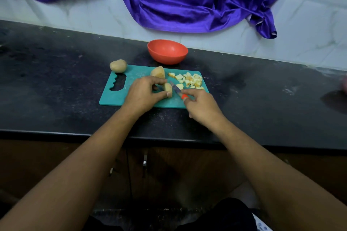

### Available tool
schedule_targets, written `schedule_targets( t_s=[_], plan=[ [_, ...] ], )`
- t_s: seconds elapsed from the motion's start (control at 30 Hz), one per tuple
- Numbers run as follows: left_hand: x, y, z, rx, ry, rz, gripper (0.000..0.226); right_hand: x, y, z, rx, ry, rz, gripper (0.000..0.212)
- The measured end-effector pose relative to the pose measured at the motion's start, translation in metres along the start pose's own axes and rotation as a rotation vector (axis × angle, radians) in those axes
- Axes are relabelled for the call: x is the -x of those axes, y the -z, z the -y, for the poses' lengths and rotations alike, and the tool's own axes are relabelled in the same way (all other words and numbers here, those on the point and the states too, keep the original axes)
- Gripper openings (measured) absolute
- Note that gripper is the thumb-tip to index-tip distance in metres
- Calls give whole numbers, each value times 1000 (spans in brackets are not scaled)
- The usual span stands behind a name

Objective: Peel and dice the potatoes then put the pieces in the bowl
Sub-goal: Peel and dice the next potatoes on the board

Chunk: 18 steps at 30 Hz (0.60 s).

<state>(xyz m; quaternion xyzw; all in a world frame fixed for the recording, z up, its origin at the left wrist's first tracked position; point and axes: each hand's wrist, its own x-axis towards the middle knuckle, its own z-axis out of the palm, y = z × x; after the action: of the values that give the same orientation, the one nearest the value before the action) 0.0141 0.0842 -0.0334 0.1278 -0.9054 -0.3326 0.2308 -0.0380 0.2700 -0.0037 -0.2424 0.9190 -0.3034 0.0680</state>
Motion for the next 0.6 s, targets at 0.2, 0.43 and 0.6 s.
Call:
schedule_targets(
  t_s=[0.2,0.43,0.6],
  plan=[
    [-1,-1,3,44,12,-4,50,-8,27,20,-39,-20,16,26],
    [-1,-3,6,113,32,-25,40,-6,42,51,160,57,24,21],
    [-2,-4,7,120,33,-18,39,-5,41,55,181,84,40,20]
  ],
)
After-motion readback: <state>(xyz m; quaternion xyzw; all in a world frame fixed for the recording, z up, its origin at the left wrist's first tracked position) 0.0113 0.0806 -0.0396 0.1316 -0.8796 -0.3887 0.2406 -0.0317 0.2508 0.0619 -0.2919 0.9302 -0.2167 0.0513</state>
